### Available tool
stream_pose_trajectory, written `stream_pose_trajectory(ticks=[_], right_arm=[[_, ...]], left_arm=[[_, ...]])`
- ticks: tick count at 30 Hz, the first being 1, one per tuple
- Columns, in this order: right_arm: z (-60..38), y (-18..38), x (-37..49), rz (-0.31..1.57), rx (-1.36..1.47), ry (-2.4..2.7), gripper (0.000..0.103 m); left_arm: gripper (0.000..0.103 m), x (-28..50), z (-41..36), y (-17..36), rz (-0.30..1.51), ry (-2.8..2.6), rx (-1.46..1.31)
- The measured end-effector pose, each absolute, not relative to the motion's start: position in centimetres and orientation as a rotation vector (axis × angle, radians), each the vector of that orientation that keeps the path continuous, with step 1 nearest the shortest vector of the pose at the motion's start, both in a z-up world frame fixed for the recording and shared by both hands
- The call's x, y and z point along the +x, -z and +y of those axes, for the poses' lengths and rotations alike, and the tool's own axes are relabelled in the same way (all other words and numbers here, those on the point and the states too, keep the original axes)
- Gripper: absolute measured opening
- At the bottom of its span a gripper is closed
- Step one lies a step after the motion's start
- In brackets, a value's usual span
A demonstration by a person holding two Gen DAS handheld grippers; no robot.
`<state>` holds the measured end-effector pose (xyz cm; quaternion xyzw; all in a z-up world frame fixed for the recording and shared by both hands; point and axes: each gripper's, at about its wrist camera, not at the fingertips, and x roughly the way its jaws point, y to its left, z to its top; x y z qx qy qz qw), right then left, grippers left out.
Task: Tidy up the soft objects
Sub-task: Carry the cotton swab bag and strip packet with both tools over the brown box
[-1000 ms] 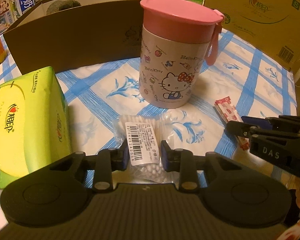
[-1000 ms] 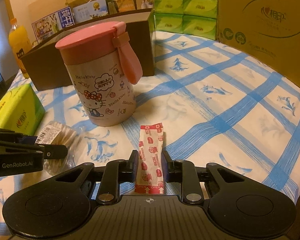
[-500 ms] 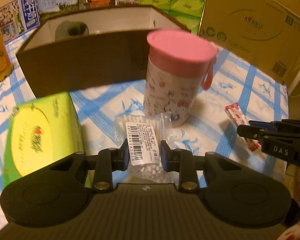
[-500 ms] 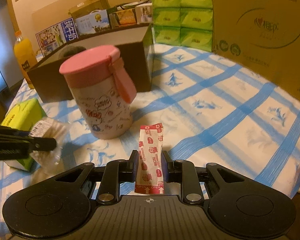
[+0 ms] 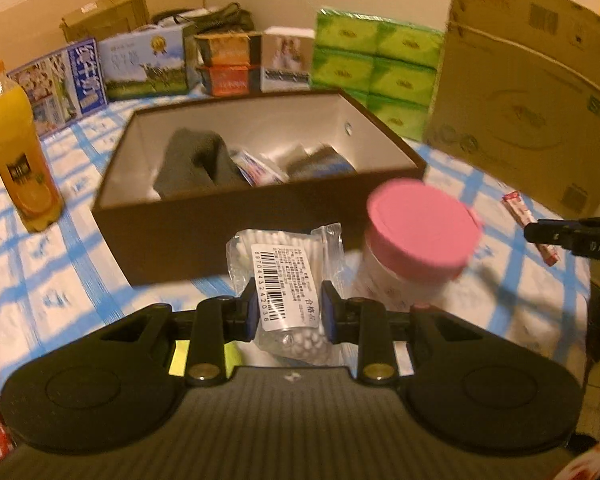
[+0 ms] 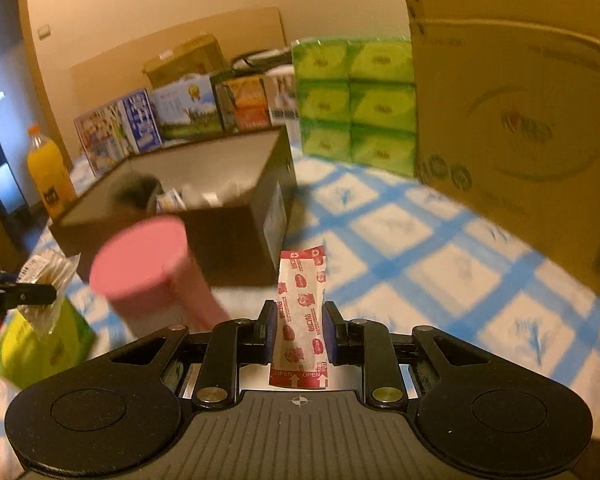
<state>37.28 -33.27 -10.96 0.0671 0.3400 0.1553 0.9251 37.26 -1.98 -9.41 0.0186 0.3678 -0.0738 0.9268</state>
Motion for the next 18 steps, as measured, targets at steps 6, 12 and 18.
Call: stream_pose_trajectory(ticks=[6,12,18], right_arm=[[-32.4,8.9,42.3,0.659,0.127,-0.384,0.024],[-30.4,7.9,47.8,0.638,0.129,-0.457,0.024],[-27.0,7.8,52.8,0.641,0.121,-0.541,0.024]], left_arm=[[0.027,41.5,-0.5,7.1,0.694,0.122,0.051],[0.027,46.6,-0.6,5.8,0.681,0.123,0.062],[0.027,51.9,-2.0,5.9,0.706,0.171,0.026]])
